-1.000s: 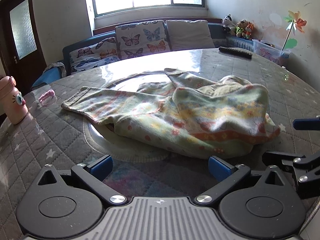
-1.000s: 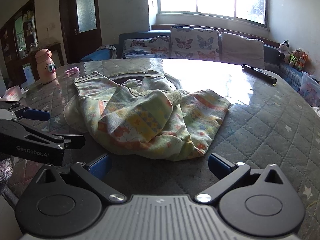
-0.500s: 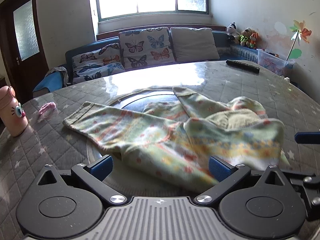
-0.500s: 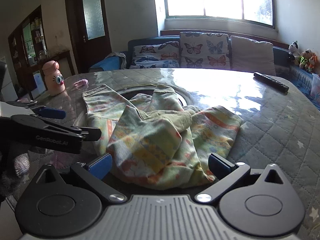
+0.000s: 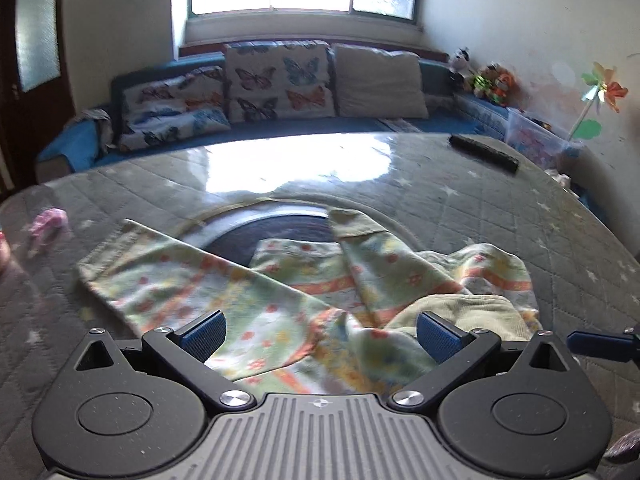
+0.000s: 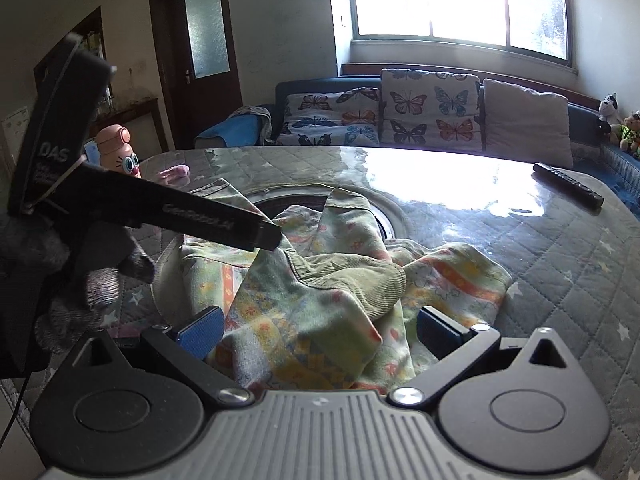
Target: Fold clothes
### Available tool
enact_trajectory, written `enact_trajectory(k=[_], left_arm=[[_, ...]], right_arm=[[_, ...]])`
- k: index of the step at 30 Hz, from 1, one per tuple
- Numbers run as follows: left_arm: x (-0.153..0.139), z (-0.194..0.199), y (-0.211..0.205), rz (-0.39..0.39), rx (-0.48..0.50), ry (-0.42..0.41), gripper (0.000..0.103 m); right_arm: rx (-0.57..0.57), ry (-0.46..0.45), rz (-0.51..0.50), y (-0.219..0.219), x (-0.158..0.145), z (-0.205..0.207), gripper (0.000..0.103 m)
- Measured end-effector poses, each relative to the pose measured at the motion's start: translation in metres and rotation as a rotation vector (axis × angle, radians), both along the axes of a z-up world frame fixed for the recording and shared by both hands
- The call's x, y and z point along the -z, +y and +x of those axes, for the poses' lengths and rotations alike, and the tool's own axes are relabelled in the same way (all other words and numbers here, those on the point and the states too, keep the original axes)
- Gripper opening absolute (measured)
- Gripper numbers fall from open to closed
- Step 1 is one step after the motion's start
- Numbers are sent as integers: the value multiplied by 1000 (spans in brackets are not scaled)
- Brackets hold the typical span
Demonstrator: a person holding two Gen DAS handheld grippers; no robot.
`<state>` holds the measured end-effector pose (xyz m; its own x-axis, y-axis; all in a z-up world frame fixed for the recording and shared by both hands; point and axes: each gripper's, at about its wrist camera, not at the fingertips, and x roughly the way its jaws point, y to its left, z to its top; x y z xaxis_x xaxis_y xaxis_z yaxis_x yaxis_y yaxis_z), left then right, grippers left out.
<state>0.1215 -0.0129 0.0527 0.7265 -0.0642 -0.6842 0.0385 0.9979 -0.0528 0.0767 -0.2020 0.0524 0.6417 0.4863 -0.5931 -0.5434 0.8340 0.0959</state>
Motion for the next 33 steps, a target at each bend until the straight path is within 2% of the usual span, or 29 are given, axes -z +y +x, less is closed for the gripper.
enact_trajectory(k=[5,8,11,12,13,16,17,20,23,33], left_arm=[[10,8,-5,-30,92,25,94],[13,8,-5,-49,129,35,78],[15,8,-5,-78,162,45,51],[15,8,-5,-94,171,45,37],[15,7,-5,-103,180,39,28],[10,0,-6,-109,204,9,15],[8,-3,-7,-107,211,-4,14],[1,-14,-5,-107,220,-36,11],[-7,-30,2,-109,218,-67,10],[-3,-103,29,-95,191,-36,9]], right_arm=[[-16,13,-6,2,4,5,98],[-20,23,-3,2,5,8,91],[-27,37,5,2,7,11,81],[-32,40,9,3,8,11,79],[-38,42,13,3,8,11,75],[-55,41,15,3,9,8,62],[-61,36,14,4,8,7,54],[-80,16,19,3,4,1,42],[-112,1,28,2,-1,-6,36],[-319,-23,18,12,-16,-47,38]])
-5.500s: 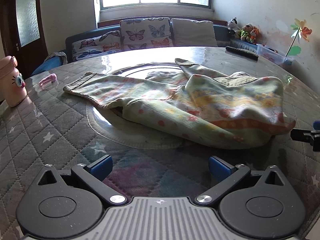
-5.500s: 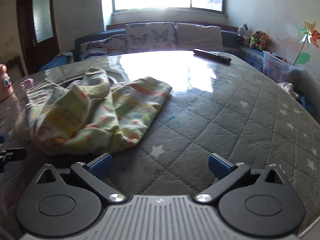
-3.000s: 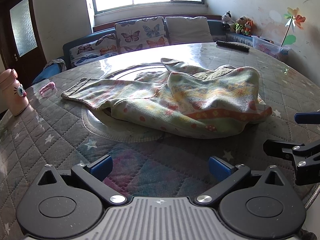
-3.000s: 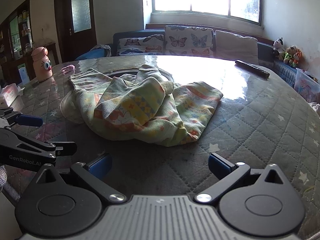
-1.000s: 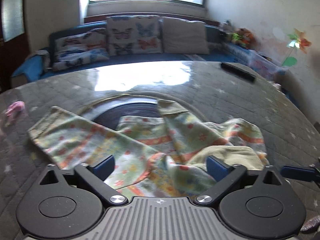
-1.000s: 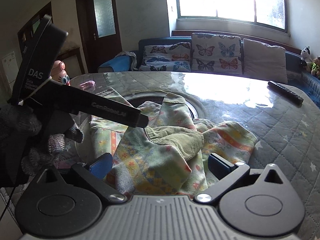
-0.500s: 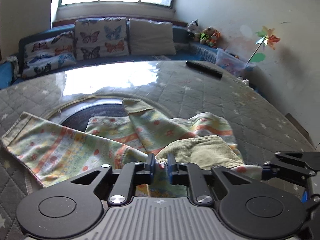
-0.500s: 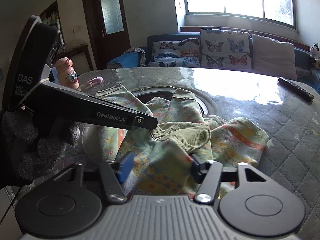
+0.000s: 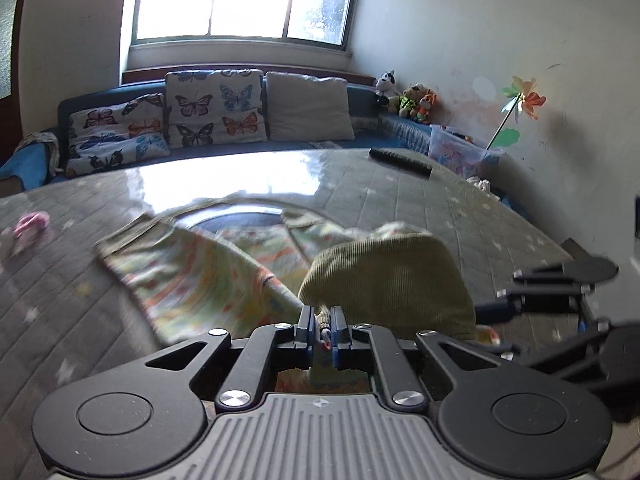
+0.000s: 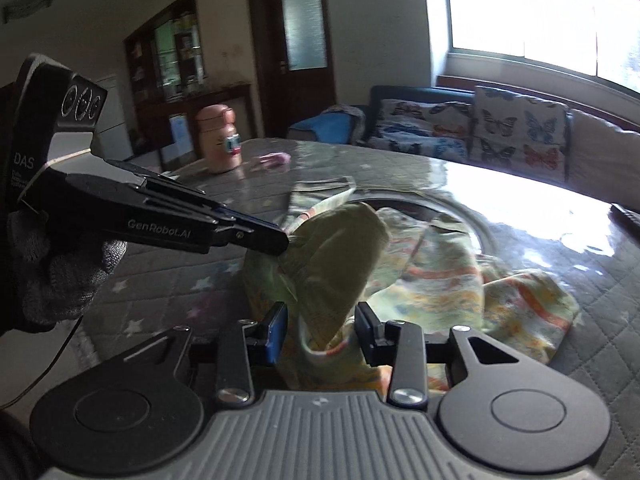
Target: Fold clothes
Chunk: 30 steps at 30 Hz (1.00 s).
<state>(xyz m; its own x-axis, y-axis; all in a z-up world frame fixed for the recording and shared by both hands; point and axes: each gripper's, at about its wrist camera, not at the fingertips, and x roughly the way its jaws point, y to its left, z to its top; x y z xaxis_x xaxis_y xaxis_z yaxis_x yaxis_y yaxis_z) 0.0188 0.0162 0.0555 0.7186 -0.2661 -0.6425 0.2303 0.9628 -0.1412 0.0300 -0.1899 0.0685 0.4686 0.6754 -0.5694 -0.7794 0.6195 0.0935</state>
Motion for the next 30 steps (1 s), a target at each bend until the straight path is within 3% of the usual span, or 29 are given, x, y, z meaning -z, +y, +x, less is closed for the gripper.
enact_trajectory(k=[7,10,14,17,18,22,30], left_arm=[[6,-51,19,14,-19,34,7],[11,-54,29,11,-37,53,3],[19,-56,42,6,-60,80,5],[10,-53,49,26,-92,35,6],[7,-50,52,31,-106,23,11],[-1,-34,61,57,-169,-29,52],[-9,16,68,80,-229,-72,66]], right_arm=[[-103,48,-42,6,7,-19,56],[-121,63,-56,4,5,-24,67],[-101,85,-17,-8,-11,-16,70],[-52,81,5,-15,-20,0,71],[-31,73,5,-16,-21,6,71],[62,48,-12,-11,-16,44,71],[204,43,-75,12,11,108,71]])
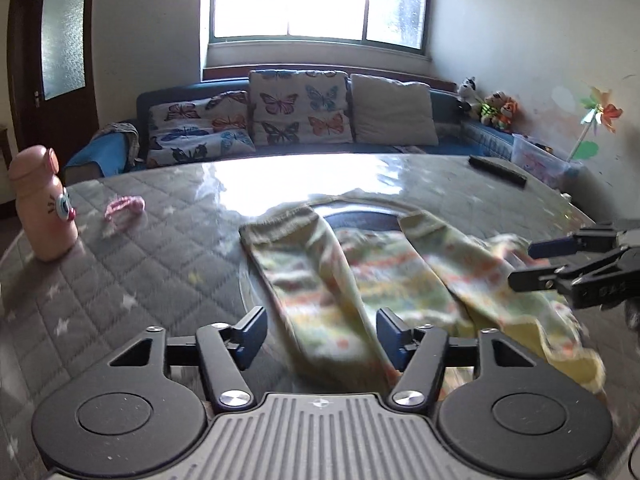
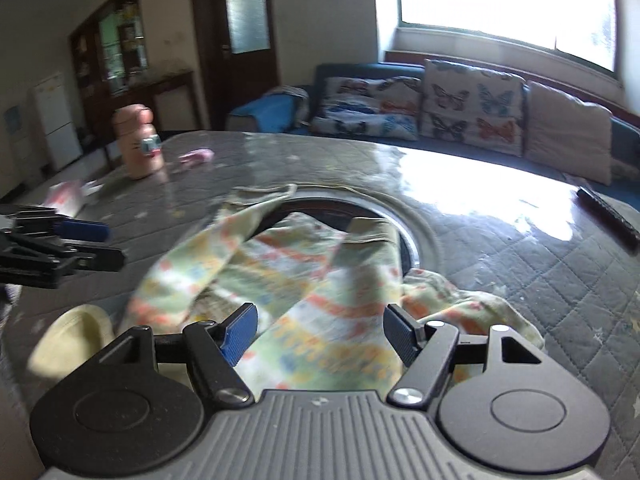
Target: Fold clothes
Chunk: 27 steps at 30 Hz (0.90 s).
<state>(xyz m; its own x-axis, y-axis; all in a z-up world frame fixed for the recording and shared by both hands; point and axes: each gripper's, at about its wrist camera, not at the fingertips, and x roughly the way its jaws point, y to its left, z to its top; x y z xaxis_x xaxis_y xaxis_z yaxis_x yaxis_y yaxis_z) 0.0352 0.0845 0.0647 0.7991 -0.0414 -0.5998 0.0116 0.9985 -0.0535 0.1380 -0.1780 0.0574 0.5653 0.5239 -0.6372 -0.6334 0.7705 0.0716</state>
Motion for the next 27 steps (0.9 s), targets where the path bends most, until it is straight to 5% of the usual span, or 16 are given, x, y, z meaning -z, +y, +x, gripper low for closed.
enact_trajectory(k=[10,15,17,22,27], left_arm=[[8,65,-18,24,34,26,73],[27,88,-27,43,57,78,72],[35,94,-28,47,63,102,66],[48,103,-22,47,60,152,26],[47,93,-9,38,33,149,8]], right_arm=[[-81,42,-58,46,20,20,71],[-99,74,-148,59,38,15,60],[-97,68,-173,56,41,12,53],[-60,74,-151,39,40,7,30],[-32,56,-117,22,33,-3,15]])
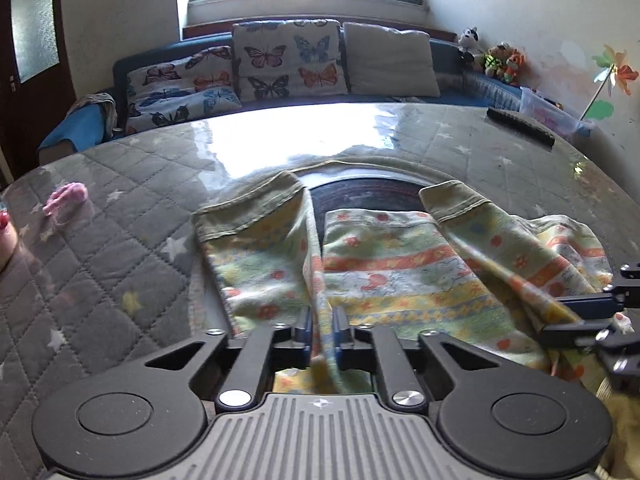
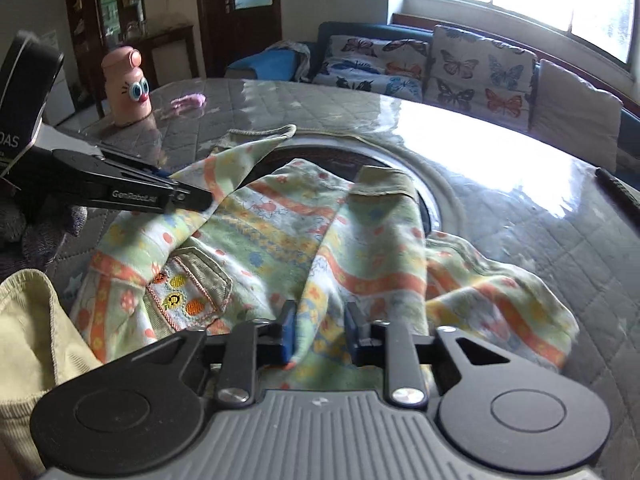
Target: Fold clothes
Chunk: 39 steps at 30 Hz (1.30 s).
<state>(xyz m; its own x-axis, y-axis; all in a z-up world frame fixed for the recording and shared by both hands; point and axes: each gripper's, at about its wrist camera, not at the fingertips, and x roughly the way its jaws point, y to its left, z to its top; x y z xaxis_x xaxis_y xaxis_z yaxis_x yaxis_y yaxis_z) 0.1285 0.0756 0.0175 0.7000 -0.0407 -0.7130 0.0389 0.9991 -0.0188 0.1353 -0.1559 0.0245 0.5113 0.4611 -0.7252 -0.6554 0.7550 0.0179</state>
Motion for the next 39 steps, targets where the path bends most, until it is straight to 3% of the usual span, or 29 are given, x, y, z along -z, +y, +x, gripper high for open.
enact_trajectory(k=[3,12,19,24,28,32,34,36,39], left_arm=[[-6,-12,8,10,-29,-25,5],[-23,-76,49,-12,-182,-95,3],[-13,-141,79,-79,-317,-55,3],[-3,-181,88,-133,-377,-9,3],[-3,-187,86,-136,-379,14,8],[-14,-186,81,-108,-366,-17,12],[-21,-185,78,-92,-357,-41,38],[-28,-183,74,-70,-346,-64,44],[-37,-177,66,-39,-329,-99,55]], right_arm=[[26,-31,-4,-8,-3,-5,6],[182,-96,57,-59,-15,-19,2],[381,-128,98,-118,-21,-47,2],[524,-48,94,-159,-9,-78,3],[531,-44,62,-169,-2,-92,21],[483,-103,13,-156,-7,-87,53],[442,-109,-18,-143,-4,-79,56],[401,-113,-60,-129,3,-72,66],[366,-153,-157,-113,14,-61,70]])
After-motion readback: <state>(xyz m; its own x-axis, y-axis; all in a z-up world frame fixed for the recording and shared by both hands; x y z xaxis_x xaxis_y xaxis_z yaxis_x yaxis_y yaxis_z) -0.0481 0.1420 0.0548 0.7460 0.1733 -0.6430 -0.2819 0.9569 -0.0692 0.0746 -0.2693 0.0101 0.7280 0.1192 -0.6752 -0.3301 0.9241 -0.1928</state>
